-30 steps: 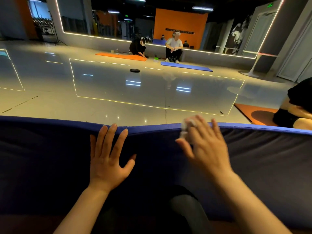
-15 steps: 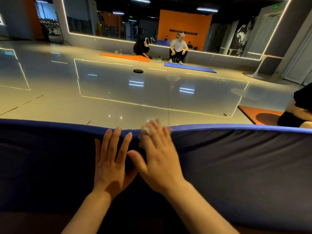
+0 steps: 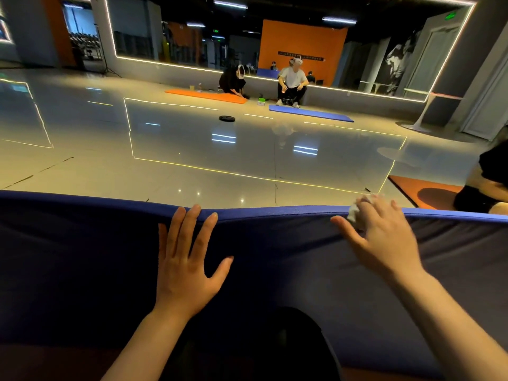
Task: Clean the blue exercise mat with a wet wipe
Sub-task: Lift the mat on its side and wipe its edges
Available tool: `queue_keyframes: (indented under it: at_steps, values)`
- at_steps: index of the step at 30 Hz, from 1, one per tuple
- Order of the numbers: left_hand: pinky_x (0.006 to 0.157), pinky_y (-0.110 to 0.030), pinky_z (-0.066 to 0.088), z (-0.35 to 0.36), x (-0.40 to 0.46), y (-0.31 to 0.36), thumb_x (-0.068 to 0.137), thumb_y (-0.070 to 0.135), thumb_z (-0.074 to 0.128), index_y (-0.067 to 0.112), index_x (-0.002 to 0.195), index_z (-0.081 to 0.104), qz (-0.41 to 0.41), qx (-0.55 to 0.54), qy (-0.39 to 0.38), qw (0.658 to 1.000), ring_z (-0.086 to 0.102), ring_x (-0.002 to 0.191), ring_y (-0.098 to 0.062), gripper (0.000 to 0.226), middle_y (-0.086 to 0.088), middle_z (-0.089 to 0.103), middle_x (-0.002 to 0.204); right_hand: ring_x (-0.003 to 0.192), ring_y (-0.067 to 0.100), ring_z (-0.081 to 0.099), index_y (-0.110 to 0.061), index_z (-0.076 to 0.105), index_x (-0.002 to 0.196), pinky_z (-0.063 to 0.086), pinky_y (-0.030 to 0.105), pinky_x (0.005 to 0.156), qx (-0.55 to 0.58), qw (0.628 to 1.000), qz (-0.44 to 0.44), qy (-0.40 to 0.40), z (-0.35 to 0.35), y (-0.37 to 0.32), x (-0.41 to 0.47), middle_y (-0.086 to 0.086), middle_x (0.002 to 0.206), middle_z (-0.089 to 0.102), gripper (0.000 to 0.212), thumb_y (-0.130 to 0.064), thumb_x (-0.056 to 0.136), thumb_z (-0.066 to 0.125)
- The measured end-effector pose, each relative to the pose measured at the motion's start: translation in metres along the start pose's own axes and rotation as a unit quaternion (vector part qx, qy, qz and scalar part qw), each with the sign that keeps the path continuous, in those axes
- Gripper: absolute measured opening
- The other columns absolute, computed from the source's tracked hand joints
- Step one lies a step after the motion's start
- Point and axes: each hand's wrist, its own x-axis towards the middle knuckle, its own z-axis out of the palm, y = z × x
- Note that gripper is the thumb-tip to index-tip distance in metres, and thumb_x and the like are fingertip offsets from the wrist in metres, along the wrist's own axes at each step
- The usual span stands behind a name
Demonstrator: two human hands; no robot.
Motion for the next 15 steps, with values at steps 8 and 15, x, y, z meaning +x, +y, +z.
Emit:
queue_keyframes:
  at_steps: [8,15]
  values:
    - [0.113,-0.063,-0.006,-0.04,0.007,-0.004,0.079,0.059,0.039,0.024,0.152,0.023,-0.043,0.105,-0.065,0.991,0.01,0.148,-0.033,0.083,-0.013,0.019,0.159,0.135,0.026,0.041,-0.009,0.058,0.126,0.017,0.042,0.121,0.124,0.979,-0.152,-0.047,0.015,-0.174,-0.014,0.007,0.133,0.056,0.075,-0.067,0.096,0.02]
    - [0.099,-0.079,0.016,-0.069,0.016,-0.056,0.075,0.065,0.054,0.027,0.146,0.031,-0.072,0.157,-0.111,0.979,0.013,0.145,-0.039,0.084,-0.014,0.029,0.151,0.135,0.026,0.045,-0.01,0.053,0.135,0.024,0.046,0.119,0.011,0.976,-0.204,-0.081,0.008,-0.131,-0.01,0.007,0.137,0.056,0.071,-0.064,0.096,0.028]
